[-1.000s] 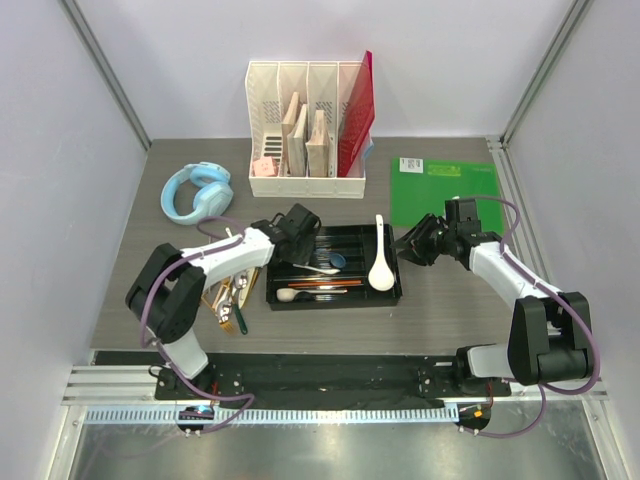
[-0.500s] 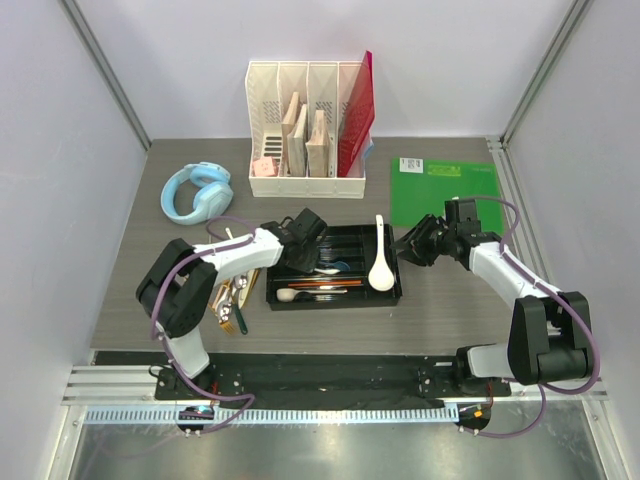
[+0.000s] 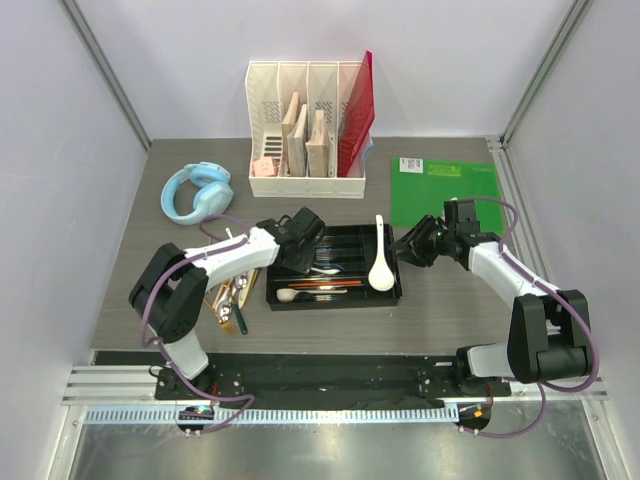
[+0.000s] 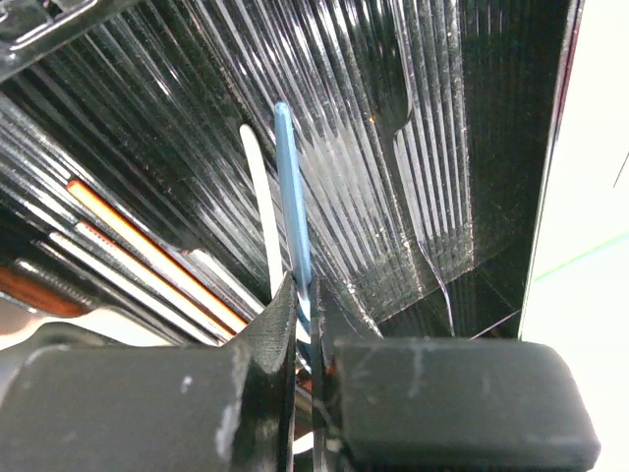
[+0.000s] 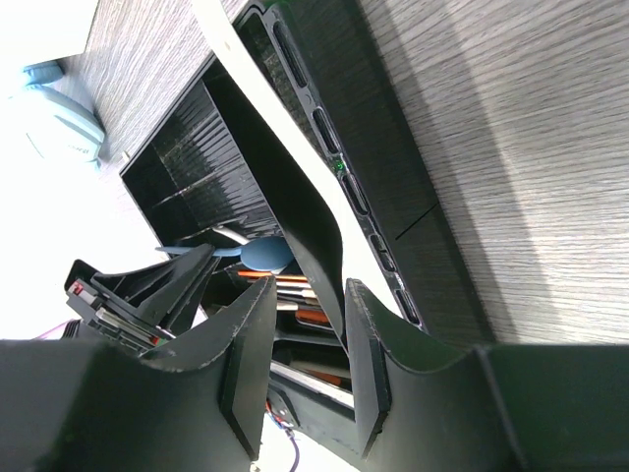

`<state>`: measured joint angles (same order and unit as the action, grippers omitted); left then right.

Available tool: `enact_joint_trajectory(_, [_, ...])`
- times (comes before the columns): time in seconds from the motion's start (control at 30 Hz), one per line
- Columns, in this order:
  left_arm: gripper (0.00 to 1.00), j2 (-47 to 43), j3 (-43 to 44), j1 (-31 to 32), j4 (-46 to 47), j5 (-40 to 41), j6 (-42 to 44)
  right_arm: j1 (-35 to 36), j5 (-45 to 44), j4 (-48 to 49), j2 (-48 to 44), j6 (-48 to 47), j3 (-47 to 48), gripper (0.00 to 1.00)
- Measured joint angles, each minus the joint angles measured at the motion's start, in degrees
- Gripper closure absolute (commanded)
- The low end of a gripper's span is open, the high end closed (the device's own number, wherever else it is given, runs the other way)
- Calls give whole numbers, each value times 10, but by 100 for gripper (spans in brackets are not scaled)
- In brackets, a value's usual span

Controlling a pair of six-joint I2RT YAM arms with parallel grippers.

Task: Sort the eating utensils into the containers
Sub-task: Place the spoon in the storage box.

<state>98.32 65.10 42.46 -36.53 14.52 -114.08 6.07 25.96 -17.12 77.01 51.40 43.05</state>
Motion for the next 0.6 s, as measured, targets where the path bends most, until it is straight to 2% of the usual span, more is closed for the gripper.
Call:
enact_joint_trajectory(0.37, [99,0,4,23,-9,15,-13,6,15,8,0,0,0,60])
enact_joint_trajectory(0.6, [87,0,-7,31,-7,10,-12,15,24,9,0,-1,-3,60])
